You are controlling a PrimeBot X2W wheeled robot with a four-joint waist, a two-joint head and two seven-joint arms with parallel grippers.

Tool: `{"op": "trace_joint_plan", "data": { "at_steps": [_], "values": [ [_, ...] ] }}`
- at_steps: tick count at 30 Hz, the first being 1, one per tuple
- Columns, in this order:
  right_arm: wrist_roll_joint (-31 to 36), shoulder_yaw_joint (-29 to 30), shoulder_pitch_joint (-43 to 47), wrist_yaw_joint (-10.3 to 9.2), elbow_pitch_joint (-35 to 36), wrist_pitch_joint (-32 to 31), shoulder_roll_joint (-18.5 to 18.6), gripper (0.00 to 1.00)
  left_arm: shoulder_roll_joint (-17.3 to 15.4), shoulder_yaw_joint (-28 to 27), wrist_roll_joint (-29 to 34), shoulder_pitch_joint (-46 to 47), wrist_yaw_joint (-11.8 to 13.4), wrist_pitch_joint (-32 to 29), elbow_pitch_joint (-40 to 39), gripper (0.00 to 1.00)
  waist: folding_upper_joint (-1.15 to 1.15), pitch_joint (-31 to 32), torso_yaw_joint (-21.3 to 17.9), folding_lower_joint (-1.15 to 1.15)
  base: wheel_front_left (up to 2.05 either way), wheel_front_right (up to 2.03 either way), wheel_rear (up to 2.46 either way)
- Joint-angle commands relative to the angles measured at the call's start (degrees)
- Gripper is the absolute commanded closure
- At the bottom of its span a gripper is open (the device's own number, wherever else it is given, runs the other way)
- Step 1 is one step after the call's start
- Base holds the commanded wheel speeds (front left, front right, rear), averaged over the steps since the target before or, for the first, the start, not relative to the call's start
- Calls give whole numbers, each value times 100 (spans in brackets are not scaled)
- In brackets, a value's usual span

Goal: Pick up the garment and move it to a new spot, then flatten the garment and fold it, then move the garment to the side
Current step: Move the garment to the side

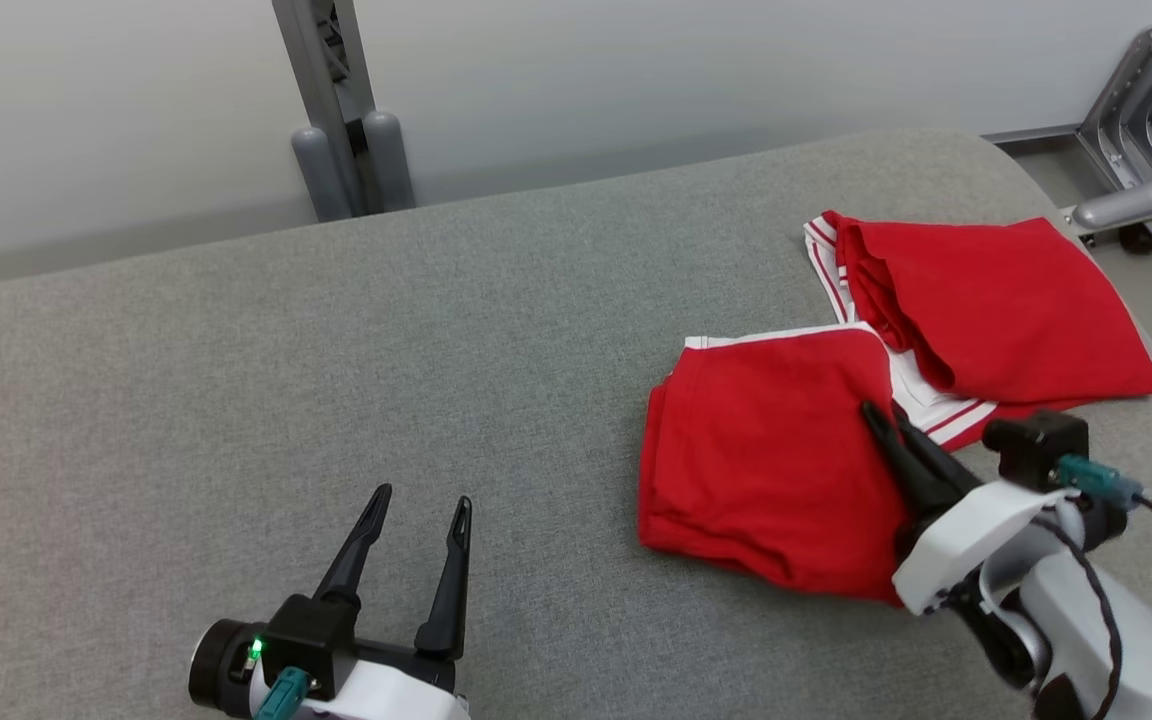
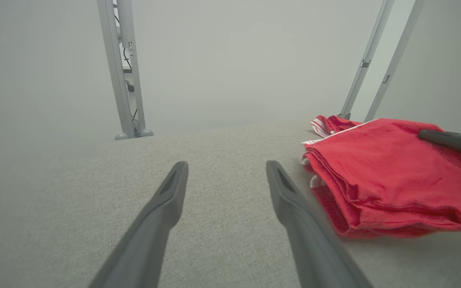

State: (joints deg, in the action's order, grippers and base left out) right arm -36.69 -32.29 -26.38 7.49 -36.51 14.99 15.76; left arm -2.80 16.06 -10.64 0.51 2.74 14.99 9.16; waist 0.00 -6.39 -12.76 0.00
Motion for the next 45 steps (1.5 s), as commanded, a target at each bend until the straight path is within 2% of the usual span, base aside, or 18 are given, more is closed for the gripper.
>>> {"op": "trace_joint_plan", "data": {
  "at_steps": [1, 13, 18, 22, 31, 44, 45],
  "values": [
    [60, -178, -245, -1, 9, 28, 219, 100, -24, -18, 70, 131, -55, 20, -30, 0, 0, -108, -5, 0, 0, 0, 0],
    [198, -1346, -1696, -1, -86, 28, 1728, 100, -87, 29, 337, 530, -241, 20, -314, 0, 0, -759, 138, 0, 0, 0, 0],
    [386, -1744, -2300, -1, -380, 27, 2165, 100, -117, 29, 398, 652, -278, 20, -375, 0, 0, -991, 160, 0, 0, 0, 0],
    [494, -1862, -2733, -1, -637, 27, 2293, 100, -118, 31, 419, 742, -311, 20, -365, 0, 0, -1130, 150, 0, 0, 0, 0],
    [893, -2495, -3271, -2, -1181, 28, 2308, 100, -124, 35, 447, 940, -383, 20, -287, 0, 0, -1306, 199, 0, 0, 0, 0],
    [1319, -2519, -3547, -2, -1882, 28, 2086, 100, -120, -30, 417, 949, -371, 20, -235, 0, 0, -1191, 250, 0, 0, 0, 0],
    [1379, -2508, -3568, -2, -1947, 28, 2077, 69, -118, -30, 411, 949, -376, 20, -238, 0, 0, -1185, 254, 0, 0, 0, 0]
  ]
}}
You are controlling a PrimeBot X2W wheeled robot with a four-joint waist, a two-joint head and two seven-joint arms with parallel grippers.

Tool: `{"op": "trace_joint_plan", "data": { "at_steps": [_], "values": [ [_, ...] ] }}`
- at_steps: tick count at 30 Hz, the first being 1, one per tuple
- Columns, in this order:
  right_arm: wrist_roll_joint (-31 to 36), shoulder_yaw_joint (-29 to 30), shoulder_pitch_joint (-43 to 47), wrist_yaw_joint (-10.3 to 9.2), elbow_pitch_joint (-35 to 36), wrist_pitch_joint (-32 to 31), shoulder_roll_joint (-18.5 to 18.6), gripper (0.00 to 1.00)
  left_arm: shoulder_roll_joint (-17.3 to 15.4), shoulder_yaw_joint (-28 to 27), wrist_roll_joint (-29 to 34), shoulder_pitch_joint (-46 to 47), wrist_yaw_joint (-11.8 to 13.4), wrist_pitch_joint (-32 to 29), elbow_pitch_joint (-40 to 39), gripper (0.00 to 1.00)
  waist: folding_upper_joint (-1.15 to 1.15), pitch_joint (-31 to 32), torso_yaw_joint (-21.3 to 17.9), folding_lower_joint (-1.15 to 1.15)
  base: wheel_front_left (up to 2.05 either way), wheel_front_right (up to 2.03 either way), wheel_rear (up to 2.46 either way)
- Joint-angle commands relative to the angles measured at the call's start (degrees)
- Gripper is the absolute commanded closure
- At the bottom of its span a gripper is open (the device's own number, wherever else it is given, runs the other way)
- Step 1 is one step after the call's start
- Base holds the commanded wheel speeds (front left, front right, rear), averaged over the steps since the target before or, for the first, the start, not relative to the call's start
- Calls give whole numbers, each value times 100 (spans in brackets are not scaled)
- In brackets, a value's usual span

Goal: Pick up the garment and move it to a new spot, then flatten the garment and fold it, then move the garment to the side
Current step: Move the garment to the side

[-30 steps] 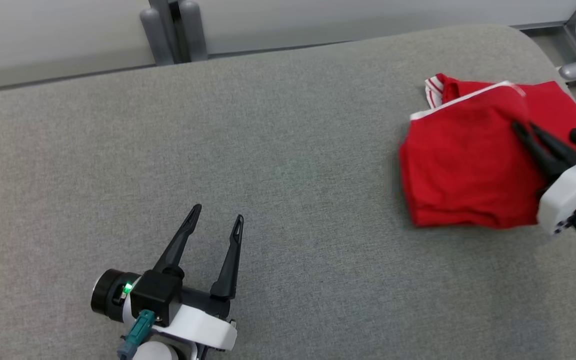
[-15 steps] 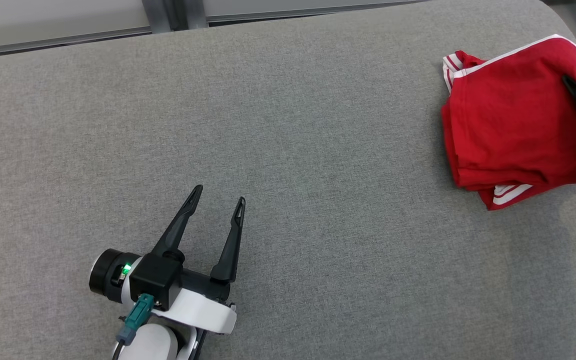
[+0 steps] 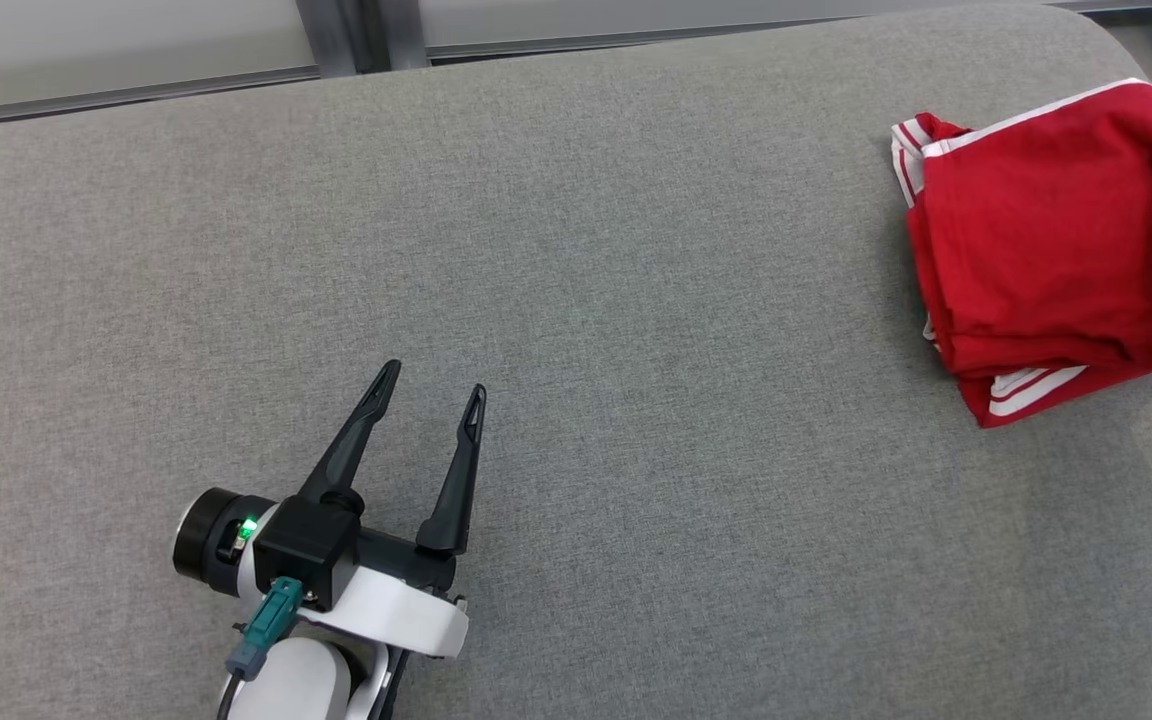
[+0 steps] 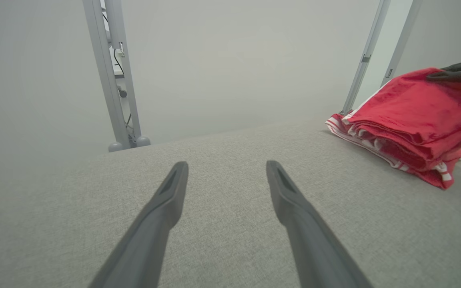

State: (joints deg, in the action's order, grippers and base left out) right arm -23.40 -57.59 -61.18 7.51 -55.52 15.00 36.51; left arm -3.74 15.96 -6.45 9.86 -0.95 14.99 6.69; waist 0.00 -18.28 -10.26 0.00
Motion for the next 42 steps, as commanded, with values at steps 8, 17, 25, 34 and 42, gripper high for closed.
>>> {"op": "trace_joint_plan", "data": {
  "at_steps": [8, 17, 25, 34, 42],
  "values": [
    [1107, 656, -280, -5, -313, 27, -52, 0, -12, -28, -62, -22, -24, 20, 26, 0, 0, 121, 46, 0, 0, 0, 0],
    [1887, 2659, 671, -5, 551, 19, -744, 0, 16, -126, -175, -199, 150, 21, 69, 0, 0, 541, 190, 0, 0, 0, 0],
    [970, 3365, 2273, -5, 1757, 16, -1623, 0, 53, -198, -448, -501, 426, 20, 212, 0, 0, 1156, 580, 0, 0, 0, 0],
    [216, 3743, 3784, -5, 2777, 15, -2145, 0, 68, -371, -975, -919, 710, 20, 260, 0, 0, 1788, 958, 0, 0, 0, 0],
    [739, 4852, 5401, -4, 3931, 16, -2895, 0, 69, -511, -1147, -1207, 772, 20, 195, 0, 0, 2057, 1217, 0, 0, 0, 0]
  ]
}}
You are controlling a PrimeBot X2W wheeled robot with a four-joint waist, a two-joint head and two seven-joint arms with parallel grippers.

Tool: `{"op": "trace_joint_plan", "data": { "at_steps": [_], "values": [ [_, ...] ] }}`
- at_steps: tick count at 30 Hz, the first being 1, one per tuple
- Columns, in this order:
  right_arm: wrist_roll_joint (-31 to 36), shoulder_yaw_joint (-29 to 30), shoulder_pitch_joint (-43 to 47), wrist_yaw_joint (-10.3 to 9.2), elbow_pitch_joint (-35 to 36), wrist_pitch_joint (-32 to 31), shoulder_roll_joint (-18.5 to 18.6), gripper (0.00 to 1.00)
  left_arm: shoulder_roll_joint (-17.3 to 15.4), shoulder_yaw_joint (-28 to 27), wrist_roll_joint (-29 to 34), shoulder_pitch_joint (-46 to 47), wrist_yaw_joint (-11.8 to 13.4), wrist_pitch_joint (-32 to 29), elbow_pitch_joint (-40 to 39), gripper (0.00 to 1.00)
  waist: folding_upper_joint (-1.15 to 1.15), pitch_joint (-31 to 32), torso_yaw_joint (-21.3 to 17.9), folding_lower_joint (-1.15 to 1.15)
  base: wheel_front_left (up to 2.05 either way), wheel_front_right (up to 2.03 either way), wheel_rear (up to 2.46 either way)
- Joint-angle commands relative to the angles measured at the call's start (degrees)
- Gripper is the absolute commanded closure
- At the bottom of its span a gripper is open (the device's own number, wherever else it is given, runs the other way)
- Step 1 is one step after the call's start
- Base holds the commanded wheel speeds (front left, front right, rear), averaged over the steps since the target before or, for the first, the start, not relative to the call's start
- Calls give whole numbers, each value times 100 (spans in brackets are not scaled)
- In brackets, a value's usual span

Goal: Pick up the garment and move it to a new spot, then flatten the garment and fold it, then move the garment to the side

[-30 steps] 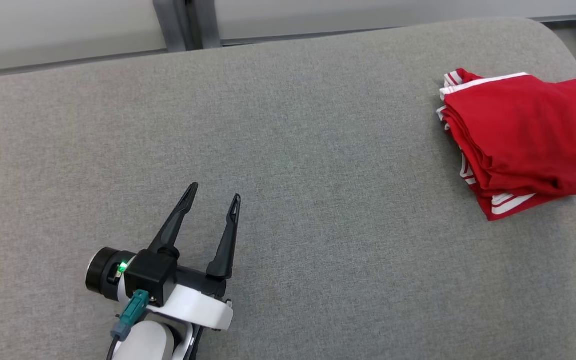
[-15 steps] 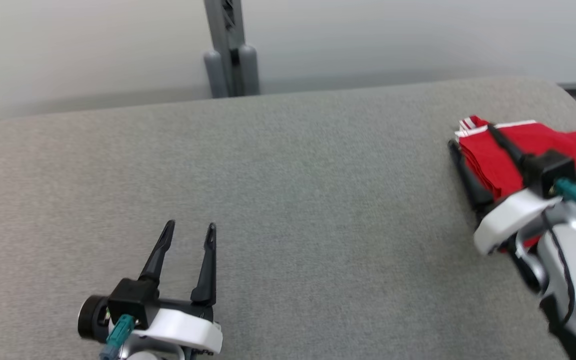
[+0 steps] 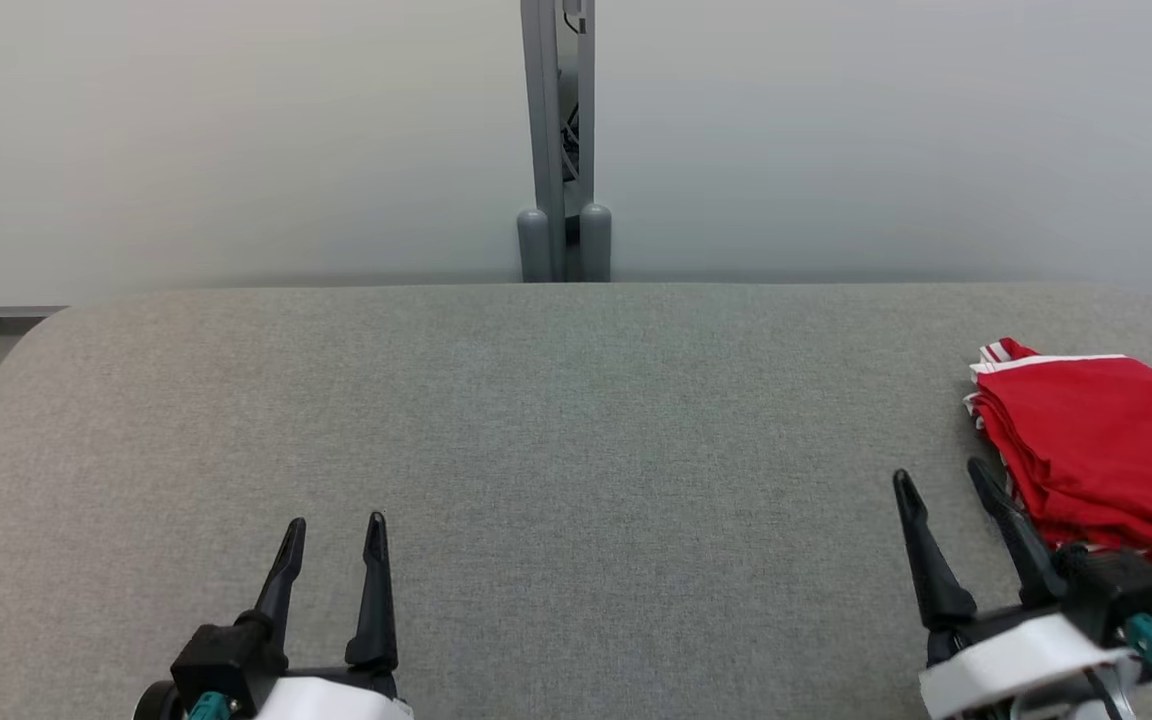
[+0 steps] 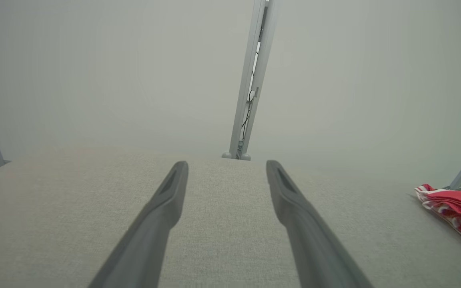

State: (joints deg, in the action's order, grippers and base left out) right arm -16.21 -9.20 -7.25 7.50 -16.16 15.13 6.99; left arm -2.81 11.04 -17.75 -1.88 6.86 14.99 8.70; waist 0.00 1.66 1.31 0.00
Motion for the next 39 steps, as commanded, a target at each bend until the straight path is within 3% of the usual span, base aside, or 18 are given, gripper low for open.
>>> {"op": "trace_joint_plan", "data": {
  "at_steps": [1, 6, 9, 31, 32, 39],
  "values": [
    [142, 133, 191, -3, 164, 3, -11, 0, -24, -35, -22, -60, -30, 20, -18, 0, 0, 101, 79, 0, 0, 0, 0],
    [562, 676, 1315, -3, 801, 2, -309, 0, -20, -31, 201, -382, -285, 20, -34, 0, 0, 346, 139, 0, 0, 0, 0],
    [545, 686, 1561, -3, 851, 3, -352, 0, -24, -31, 288, -534, -363, 20, -46, 0, 0, 428, 126, 0, 0, 0, 0],
    [543, 535, 1805, -3, 741, 2, -399, 0, -23, 63, 286, -665, -451, 20, 344, 0, 0, 614, 217, 0, 0, 0, 0],
    [554, 521, 1756, 0, 745, 1, -411, 100, 0, 76, 266, -707, -448, -1, 346, 100, 0, 615, 217, 0, 0, 0, 0],
    [412, 529, 1822, 0, 471, -51, -467, 100, 15, 79, 115, -814, -460, -68, 618, 100, 0, 606, 213, 0, 0, 0, 0]
  ]
}}
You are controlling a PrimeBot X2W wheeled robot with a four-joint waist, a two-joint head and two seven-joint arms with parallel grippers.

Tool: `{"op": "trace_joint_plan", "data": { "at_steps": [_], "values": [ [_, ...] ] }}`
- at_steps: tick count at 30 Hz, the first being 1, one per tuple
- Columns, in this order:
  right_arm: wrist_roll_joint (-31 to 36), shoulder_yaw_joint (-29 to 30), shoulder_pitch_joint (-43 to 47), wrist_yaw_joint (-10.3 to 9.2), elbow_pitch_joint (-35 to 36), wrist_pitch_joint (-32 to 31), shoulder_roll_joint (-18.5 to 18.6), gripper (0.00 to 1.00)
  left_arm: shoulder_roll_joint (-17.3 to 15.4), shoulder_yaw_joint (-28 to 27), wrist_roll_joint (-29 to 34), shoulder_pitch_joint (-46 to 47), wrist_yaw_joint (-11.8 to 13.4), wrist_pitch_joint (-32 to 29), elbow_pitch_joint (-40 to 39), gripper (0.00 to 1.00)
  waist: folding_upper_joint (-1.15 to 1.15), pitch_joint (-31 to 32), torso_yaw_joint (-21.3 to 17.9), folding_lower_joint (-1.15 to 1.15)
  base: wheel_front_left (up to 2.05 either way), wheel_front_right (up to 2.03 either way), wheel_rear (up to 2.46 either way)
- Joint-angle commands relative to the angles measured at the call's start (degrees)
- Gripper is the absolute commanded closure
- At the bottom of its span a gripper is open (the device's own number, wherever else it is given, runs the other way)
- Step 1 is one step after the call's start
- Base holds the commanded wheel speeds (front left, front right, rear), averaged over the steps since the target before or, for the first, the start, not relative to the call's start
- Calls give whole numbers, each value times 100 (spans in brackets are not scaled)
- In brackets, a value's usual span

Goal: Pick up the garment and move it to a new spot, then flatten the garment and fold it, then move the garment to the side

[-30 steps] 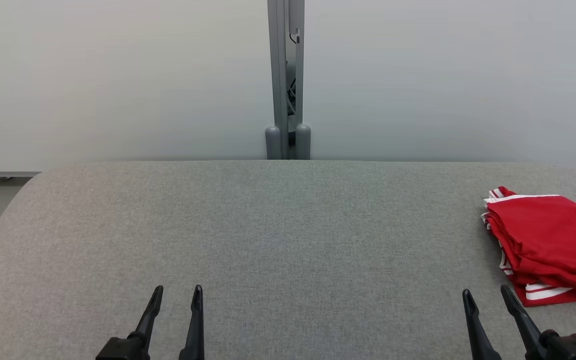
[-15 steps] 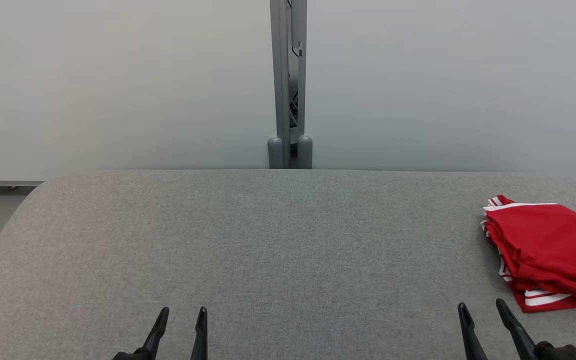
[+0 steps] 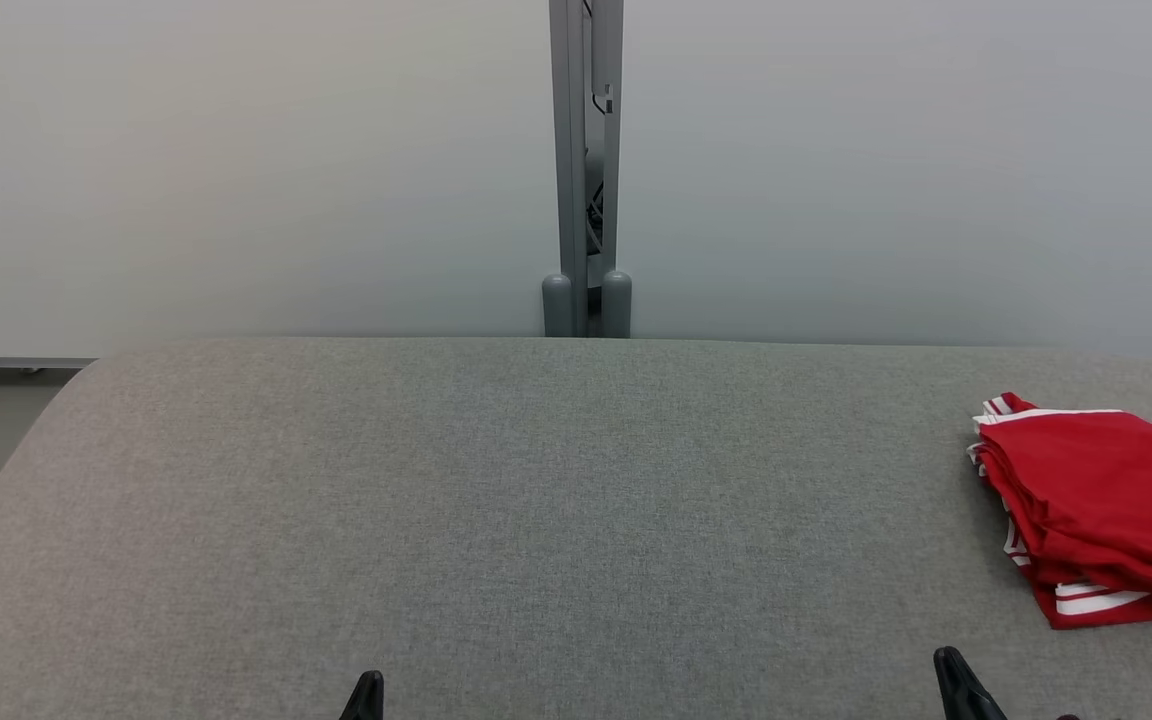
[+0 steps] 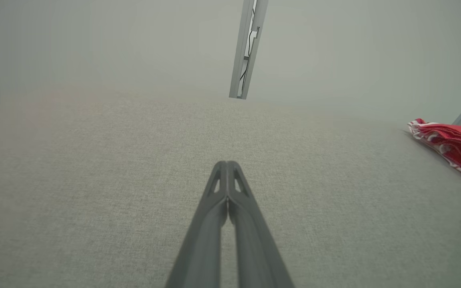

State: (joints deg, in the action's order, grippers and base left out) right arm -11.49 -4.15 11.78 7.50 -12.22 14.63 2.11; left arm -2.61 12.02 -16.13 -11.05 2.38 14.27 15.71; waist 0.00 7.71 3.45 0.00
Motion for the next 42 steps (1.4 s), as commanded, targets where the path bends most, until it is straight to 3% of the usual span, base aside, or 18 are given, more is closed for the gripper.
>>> {"op": "trace_joint_plan", "data": {
  "at_steps": [1, 22, 42],
  "values": [
    [-174, 50, -118, 0, 64, -37, 22, 100, -5, -38, -157, 142, -23, -21, -74, 100, 0, -5, -3, 0, 0, 0, 0],
    [-2253, 546, -791, 0, -195, -706, 58, 100, -13, -352, -2197, 924, -288, -471, 232, 100, 0, -137, -62, 0, 0, 0, 0],
    [-3748, 907, -1274, -1, -385, -1195, 83, 100, -19, -579, -3669, 1490, -481, -798, 453, 100, 0, -257, -115, 0, 0, 0, 0]
  ]
}}
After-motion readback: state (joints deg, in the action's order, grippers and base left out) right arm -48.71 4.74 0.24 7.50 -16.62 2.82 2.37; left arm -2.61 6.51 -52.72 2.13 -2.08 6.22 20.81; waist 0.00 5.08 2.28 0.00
